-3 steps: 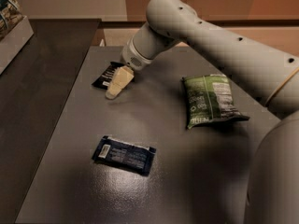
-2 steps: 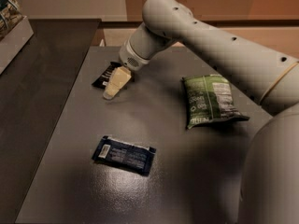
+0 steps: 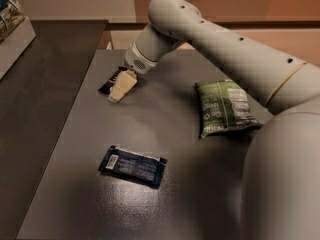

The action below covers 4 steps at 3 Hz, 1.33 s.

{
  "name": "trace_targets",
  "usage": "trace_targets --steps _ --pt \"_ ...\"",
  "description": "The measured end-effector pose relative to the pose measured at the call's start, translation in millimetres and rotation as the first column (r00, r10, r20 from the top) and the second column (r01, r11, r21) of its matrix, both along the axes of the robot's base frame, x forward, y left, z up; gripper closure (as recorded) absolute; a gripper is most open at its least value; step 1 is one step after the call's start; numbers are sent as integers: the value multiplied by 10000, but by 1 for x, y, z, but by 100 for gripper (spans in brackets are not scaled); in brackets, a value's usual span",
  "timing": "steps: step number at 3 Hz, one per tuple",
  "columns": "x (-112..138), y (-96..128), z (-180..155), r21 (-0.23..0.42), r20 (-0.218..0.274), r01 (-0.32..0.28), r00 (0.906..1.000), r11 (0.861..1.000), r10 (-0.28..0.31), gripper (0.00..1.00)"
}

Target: Pick rxbar chocolate

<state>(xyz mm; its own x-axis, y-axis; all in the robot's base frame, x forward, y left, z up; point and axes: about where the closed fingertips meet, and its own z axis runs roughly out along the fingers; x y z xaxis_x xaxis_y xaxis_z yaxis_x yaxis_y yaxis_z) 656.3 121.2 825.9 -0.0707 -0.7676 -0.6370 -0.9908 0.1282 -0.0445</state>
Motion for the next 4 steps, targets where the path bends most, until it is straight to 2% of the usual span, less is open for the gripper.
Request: trace_targets --steps 1,3,4 --pt "2 0 -1 -64 -173 -39 9998 10000 38 41" --pt "0 -7 17 94 -154 -135 9998 9999 136 88" --pt "-8 -11 34 265 -68 -256 9996 9993 258 100"
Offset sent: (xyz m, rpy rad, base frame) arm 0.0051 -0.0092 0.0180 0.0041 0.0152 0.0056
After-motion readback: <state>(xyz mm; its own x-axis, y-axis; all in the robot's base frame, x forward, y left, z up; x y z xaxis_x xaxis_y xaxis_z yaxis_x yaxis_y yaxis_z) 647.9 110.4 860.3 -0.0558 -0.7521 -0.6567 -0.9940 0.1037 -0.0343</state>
